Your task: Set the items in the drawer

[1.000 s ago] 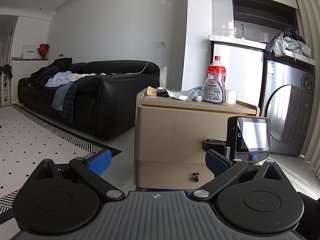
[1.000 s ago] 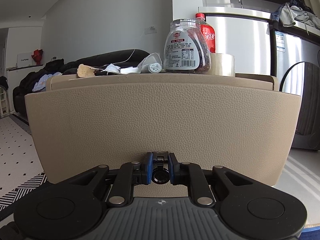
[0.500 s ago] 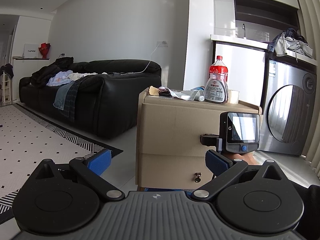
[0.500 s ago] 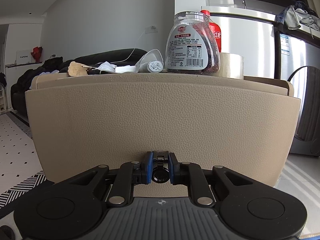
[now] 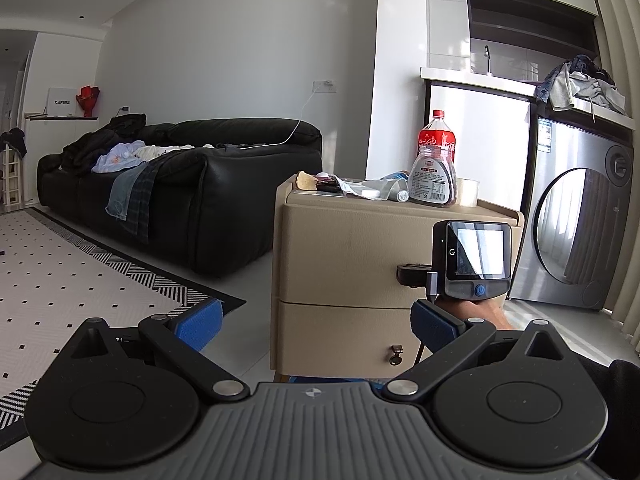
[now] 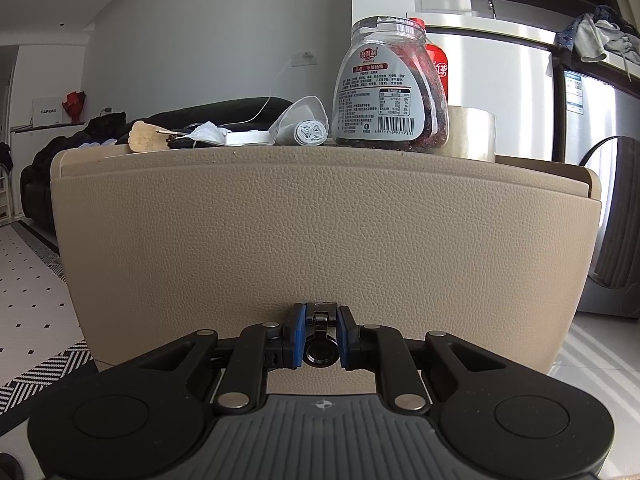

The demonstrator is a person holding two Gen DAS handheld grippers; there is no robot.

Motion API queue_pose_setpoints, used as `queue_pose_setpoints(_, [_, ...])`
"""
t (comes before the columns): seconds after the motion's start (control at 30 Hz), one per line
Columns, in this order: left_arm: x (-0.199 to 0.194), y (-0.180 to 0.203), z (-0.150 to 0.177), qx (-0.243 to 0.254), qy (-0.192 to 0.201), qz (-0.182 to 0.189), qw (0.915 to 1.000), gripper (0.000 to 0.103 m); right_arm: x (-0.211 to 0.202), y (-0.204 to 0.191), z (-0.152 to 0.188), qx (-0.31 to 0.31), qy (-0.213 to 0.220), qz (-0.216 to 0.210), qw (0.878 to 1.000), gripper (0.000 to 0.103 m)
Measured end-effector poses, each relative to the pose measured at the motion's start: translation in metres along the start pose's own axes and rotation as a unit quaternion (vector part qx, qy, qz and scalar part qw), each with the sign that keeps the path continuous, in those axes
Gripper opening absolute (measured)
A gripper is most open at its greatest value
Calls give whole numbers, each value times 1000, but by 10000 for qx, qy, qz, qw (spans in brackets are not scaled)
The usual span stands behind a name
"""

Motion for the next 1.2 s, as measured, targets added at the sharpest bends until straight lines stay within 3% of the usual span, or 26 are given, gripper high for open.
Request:
queue_pose_setpoints(0.13, [1, 2, -2, 1, 9, 35, 10000, 103, 1, 0, 0, -29, -71, 1, 10000, 19])
queue_pose_setpoints(0.23, [1, 1, -4, 9, 34, 9, 10000, 103, -8, 2, 0, -38, -252, -69, 9997, 28])
queue_pose_setpoints(0.27, [1, 0, -4, 1, 33, -14, 10000, 103, -17, 3, 0, -72, -186, -123, 9997, 29])
queue_pose_setpoints(0.37, [4, -4, -4, -31, 24, -66, 10000, 103, -45, 6, -1, -133, 1, -252, 9996, 43])
queue_pose_setpoints(0.53, [9, -8, -6, -40, 17, -108, 9999, 103, -94, 20, -1, -54, 101, -420, 9991, 49])
queue_pose_setpoints(0.67, [9, -8, -9, 29, 54, -106, 9999, 103, -131, 34, -4, 0, 228, -482, 9986, 62])
queue_pose_setpoints(1.07, [6, -16, -15, 59, 148, -161, 9997, 103, -205, 56, -10, -27, 431, -482, 9979, 78])
queue_pose_setpoints(1.2, [5, -14, -15, 127, 127, -159, 9997, 103, -216, 58, -4, -61, 336, -479, 9983, 79])
Point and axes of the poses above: each gripper's, at about its wrist camera, not at the fingertips, and x roughly the way its jaws point, y to its right, z to its underside, the point moved 8 cm from there along x, roughly the way its jaws point, and after that the axes turned 10 degrees about x, right-handed, at the moved point
